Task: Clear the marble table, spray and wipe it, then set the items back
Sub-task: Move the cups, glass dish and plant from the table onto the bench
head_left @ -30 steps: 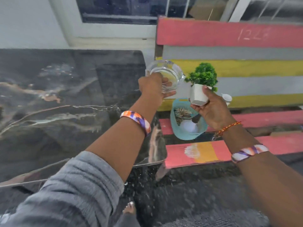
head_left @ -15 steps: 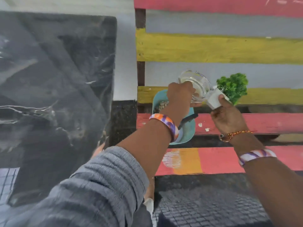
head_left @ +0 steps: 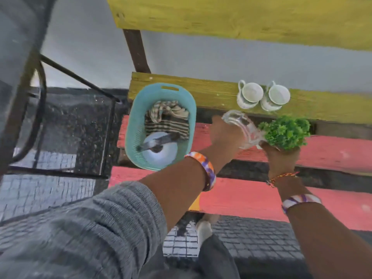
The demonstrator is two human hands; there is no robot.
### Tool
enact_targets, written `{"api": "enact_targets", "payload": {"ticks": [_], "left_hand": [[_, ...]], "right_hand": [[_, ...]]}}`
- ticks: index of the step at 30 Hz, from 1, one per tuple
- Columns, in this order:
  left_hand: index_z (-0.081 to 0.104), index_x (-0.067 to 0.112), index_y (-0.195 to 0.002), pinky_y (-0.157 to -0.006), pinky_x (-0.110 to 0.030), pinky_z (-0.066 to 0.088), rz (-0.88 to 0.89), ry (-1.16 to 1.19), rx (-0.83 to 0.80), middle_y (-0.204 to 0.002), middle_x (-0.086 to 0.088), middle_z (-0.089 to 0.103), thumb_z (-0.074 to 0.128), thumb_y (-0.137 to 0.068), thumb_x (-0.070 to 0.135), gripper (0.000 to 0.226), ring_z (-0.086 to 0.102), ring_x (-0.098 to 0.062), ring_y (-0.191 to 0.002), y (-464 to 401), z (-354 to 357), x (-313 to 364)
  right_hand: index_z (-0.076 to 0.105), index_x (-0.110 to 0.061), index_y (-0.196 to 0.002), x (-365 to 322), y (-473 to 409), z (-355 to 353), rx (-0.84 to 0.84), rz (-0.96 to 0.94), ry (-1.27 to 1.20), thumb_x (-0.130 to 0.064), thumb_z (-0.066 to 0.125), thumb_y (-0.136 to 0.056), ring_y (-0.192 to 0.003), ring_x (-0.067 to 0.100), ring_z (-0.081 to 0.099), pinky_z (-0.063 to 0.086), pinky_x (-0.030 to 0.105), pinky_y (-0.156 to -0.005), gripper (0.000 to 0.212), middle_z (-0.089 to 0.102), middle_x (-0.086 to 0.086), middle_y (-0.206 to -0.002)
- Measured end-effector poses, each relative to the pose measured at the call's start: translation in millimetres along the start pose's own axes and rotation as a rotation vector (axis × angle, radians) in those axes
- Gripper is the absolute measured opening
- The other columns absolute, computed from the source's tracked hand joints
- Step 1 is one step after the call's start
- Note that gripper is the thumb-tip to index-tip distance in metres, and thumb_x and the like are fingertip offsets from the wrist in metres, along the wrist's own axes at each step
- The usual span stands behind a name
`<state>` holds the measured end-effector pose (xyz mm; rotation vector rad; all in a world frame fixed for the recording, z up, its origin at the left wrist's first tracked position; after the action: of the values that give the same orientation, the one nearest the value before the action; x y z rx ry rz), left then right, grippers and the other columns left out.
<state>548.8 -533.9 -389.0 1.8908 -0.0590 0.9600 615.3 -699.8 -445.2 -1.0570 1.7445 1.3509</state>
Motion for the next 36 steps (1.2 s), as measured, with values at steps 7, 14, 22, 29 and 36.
{"api": "enact_targets", "payload": {"ticks": [7,14,22,29,36], "left_hand": [[0.056,0.006,-0.118,-0.094,-0.039,0.047,0.047,-0.156,0.232,-0.116,-0.019,0.064,0.048,-0.084,0.005,0.035,0.06,-0.033,-0.109,-38.7,27.1,-44.8],[0.052,0.009,-0.125,-0.087,-0.033,0.046,0.05,-0.406,0.279,-0.121,-0.021,0.058,0.044,-0.089,0.007,0.037,0.056,-0.033,-0.109,-45.6,41.3,-53.6],[0.037,0.002,-0.131,-0.09,-0.047,0.047,0.026,-0.568,0.254,-0.133,-0.02,0.044,0.045,-0.085,0.006,0.047,0.049,-0.037,-0.117,-16.3,38.6,-41.4],[0.063,0.004,-0.09,-0.068,-0.029,0.047,0.624,-0.517,0.064,-0.091,-0.016,0.067,0.044,-0.081,0.005,0.021,0.062,-0.033,-0.086,41.8,38.7,24.9],[0.069,0.012,-0.083,-0.07,-0.038,0.055,0.946,-0.454,0.145,-0.084,-0.008,0.074,0.048,-0.076,0.011,0.022,0.067,-0.028,-0.077,75.9,-58.8,92.2]], "right_hand": [[0.041,0.002,-0.125,17.3,-26.1,-14.3,-0.017,-0.155,0.289,-0.004,0.084,-0.056,-0.101,0.018,0.055,0.045,0.026,-0.082,0.082,0.059,0.011,-0.115],[0.034,-0.002,-0.131,24.2,-27.1,-24.6,-0.142,-0.181,0.326,-0.002,0.084,-0.059,-0.097,0.014,0.052,0.036,-0.008,-0.064,0.088,0.056,0.004,-0.108],[0.019,-0.006,-0.143,26.2,-27.1,-36.7,-0.124,-0.015,0.469,0.003,0.069,-0.074,-0.106,0.027,0.057,0.048,0.027,-0.082,0.086,0.058,0.015,-0.12],[0.014,-0.01,-0.146,-34.0,23.6,-31.5,0.159,-0.145,0.551,0.01,0.06,-0.073,-0.14,0.036,0.016,0.012,0.053,-0.113,0.088,0.015,0.016,-0.152],[0.024,-0.001,-0.14,-74.3,117.5,60.6,-0.216,-0.504,0.23,0.004,0.056,-0.071,-0.102,0.015,0.051,0.044,0.027,-0.091,0.076,0.048,0.005,-0.116]]}}
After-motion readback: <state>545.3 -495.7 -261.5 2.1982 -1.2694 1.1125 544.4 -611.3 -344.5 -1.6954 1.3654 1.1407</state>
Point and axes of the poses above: each hand's wrist, its own y-axis away from the middle knuckle, its own z-axis out of the palm, x = y × z, the point moved 4 cm from there along -y, towards the middle knuckle
